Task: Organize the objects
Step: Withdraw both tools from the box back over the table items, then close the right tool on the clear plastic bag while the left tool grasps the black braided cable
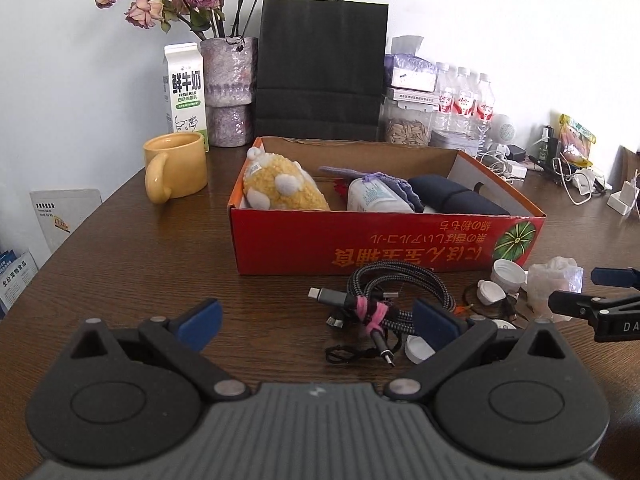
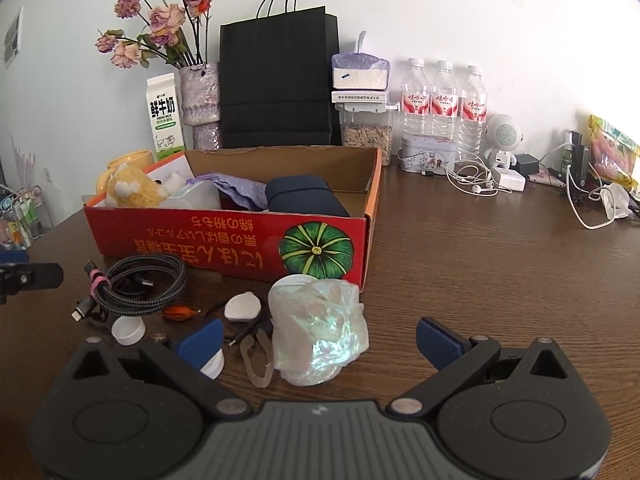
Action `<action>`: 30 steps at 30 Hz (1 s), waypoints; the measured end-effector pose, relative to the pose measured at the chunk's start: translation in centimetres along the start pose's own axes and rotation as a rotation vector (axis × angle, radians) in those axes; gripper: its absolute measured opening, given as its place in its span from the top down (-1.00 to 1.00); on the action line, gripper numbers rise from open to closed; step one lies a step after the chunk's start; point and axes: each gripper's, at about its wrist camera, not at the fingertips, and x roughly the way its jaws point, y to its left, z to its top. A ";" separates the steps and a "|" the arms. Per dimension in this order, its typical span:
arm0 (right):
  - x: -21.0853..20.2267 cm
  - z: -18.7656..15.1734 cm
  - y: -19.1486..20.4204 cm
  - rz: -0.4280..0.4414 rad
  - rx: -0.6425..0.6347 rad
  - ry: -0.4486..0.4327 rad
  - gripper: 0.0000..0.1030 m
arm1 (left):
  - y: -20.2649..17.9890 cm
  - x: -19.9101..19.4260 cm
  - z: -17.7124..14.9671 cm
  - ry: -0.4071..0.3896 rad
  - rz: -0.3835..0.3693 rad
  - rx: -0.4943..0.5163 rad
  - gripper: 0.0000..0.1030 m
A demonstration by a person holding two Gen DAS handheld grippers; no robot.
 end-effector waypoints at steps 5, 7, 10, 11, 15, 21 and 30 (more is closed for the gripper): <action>1.2 0.3 -0.6 0.032 0.027 0.020 -0.65 | -0.4 0.3 0.0 0.013 -0.005 0.008 -1.00; 1.7 0.4 -0.8 0.047 0.036 0.025 -0.39 | -0.6 0.4 0.1 0.018 -0.007 0.010 -1.00; 1.8 0.3 -0.9 0.086 0.046 0.007 0.14 | -0.9 0.6 0.0 0.025 -0.009 0.015 -1.00; 1.7 0.2 -0.9 0.084 0.042 -0.001 0.17 | -0.9 0.6 0.0 0.027 -0.011 0.017 -1.00; 1.3 -0.2 -0.9 0.067 0.035 -0.042 0.22 | -1.5 1.1 0.2 0.035 -0.015 0.029 -1.00; 0.4 -0.4 -1.1 0.037 0.038 -0.105 0.23 | -2.8 1.7 1.2 0.033 -0.031 0.078 -1.00; -0.5 -0.7 -1.5 0.016 0.049 -0.162 0.26 | -5.4 4.5 3.0 0.111 -0.096 0.229 -1.00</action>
